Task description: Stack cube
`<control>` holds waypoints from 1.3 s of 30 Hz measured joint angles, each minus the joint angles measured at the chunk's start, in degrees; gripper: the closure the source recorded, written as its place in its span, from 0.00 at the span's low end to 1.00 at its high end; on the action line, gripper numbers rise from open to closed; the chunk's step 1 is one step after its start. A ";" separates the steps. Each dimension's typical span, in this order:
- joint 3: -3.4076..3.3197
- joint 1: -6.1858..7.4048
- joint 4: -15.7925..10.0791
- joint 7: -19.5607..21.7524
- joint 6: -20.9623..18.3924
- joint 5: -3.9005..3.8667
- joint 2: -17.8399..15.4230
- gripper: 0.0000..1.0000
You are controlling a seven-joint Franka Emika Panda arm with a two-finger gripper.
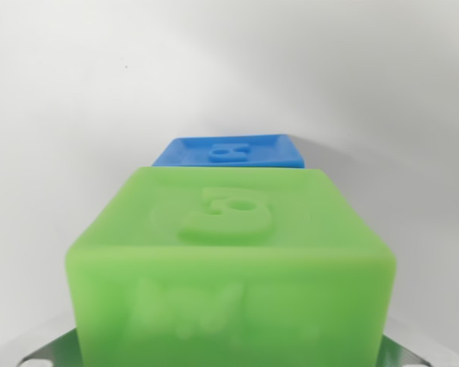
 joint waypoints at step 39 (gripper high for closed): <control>-0.15 0.10 0.45 0.00 1.68 -0.08 2.07 0.00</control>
